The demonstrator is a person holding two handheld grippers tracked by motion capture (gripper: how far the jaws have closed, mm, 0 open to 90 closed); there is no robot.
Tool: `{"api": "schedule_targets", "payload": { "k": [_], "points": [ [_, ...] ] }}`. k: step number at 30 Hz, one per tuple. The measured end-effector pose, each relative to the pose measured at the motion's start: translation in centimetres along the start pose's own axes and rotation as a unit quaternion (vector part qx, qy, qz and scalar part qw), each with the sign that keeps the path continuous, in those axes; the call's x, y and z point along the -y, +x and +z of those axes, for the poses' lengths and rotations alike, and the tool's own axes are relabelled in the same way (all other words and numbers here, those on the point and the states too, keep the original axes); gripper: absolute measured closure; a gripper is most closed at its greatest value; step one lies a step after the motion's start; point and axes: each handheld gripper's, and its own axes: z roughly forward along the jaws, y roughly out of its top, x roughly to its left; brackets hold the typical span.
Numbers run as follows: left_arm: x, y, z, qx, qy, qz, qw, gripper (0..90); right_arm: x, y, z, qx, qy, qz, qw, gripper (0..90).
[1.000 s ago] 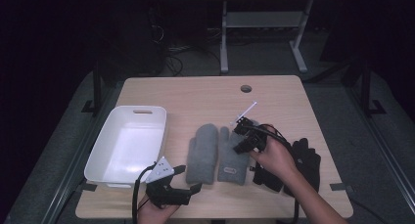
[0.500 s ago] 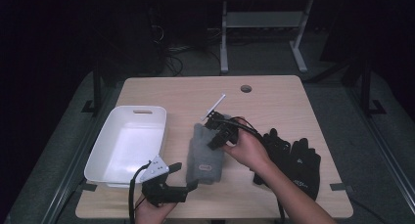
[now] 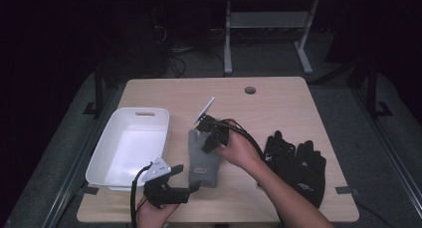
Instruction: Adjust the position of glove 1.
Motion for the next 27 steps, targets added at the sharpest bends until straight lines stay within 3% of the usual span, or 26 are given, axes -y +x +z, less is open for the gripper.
{"api": "schedule_targets", "payload": {
  "k": [5,9,15,16,18,21,27],
  "points": [
    [0.0,-0.1,0.2,0.000,0.003,0.000,1.0000,16.7,0.0,-0.7,0.7,-0.009,0.003,0.008,0.9999,80.3],
    [0.0,0.0,0.3,0.001,0.006,-0.001,1.0000,16.7,0.3,-1.4,1.0,-0.013,-0.010,0.015,0.9998,70.7],
    [0.0,-0.1,0.3,0.002,0.006,-0.001,1.0000,16.7,0.7,-2.1,-0.1,-0.017,-0.032,0.028,0.9990,54.8],
    [0.0,-0.1,0.3,0.001,0.006,-0.001,1.0000,16.7,1.1,-2.7,-0.6,-0.015,-0.042,0.042,0.9981,48.4],
    [0.0,-0.2,0.3,0.001,0.005,-0.002,1.0000,16.7,1.4,-3.3,-0.9,-0.011,-0.044,0.052,0.9976,43.7],
    [-0.1,-0.1,0.3,0.000,0.006,0.006,1.0000,16.7,1.9,-4.3,-1.1,-0.004,-0.051,0.066,0.9965,40.4],
    [-0.1,-0.3,0.5,0.003,0.007,-0.002,1.0000,16.7,2.1,-6.3,-0.9,-0.001,-0.064,0.095,0.9934,35.1]
  ]
}}
